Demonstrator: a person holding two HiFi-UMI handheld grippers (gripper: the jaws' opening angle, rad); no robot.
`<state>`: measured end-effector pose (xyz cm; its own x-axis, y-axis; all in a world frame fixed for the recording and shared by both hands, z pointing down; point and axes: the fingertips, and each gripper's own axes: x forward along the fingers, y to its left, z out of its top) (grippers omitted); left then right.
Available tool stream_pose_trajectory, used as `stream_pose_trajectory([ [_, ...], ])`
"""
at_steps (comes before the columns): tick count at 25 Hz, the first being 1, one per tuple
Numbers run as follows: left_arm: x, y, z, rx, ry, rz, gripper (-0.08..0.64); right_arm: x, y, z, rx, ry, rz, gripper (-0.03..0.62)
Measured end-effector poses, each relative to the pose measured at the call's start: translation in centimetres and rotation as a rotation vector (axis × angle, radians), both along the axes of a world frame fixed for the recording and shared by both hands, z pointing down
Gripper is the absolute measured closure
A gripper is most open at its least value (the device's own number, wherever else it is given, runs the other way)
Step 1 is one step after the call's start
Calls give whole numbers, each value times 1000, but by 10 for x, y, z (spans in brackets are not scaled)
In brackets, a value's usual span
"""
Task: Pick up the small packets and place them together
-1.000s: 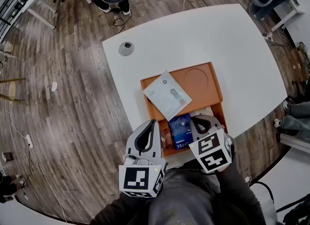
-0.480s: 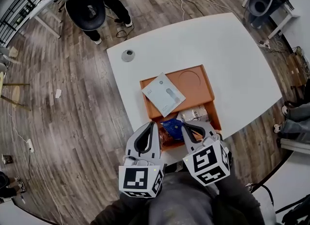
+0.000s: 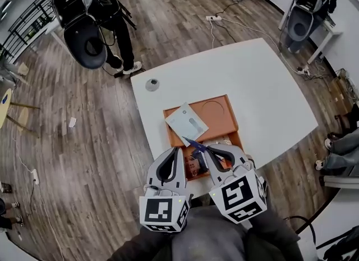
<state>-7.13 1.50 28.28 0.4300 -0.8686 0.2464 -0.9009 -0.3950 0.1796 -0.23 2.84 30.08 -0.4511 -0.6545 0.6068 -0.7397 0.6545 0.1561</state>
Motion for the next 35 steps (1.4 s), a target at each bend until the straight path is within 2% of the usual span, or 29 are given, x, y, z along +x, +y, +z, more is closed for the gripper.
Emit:
stream_pose_trajectory([
  [4,0,-5,-9,30,-3,-23,565,-3,-10,-14,40,-5,-32,586],
  [12,1,-18,-8,38,1,-62,565,-7,-28,-22,65,-34,-76,586],
  [18,-6,-40,-2,7,1,-105,565,-11,-53,-17,12,-81,-101,587],
  [25,-3,-68,13,-40,-10,-135,565,7,-95,0,-50,-109,-64,586],
  [35,-1,-85,41,-121,-25,-178,565,26,-132,53,-147,-84,-3,586],
])
